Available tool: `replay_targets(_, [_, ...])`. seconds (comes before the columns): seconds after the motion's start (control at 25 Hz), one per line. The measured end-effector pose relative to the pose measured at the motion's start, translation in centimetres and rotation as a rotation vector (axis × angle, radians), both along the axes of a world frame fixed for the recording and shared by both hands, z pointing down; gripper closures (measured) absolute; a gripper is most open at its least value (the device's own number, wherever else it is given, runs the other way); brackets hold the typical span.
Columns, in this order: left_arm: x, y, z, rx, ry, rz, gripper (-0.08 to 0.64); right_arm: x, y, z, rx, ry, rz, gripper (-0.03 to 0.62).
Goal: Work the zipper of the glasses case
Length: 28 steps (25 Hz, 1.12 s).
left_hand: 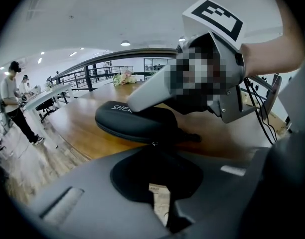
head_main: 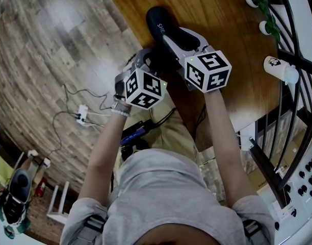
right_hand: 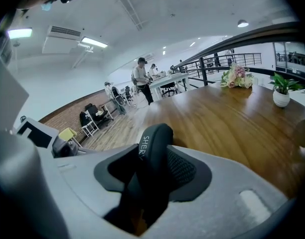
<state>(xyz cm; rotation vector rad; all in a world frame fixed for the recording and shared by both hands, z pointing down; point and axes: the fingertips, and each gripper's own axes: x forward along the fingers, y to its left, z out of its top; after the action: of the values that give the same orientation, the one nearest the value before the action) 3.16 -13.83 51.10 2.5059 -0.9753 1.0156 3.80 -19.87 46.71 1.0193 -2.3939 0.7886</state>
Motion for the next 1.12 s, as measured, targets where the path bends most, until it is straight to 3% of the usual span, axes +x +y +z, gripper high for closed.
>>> replay_targets(0.72, [-1.4,-0.9,-0.2,-0.014,0.005,-0.055,0.539,-0.5,0.3,0.1,0.019,0.051,-0.045,0.42])
replay_targets(1.12, [-3.7,-3.7,-0.5,0.022,-0.036,-0.096,0.537,-0.7,0.5,-0.1,0.028,0.051,-0.048,0.42])
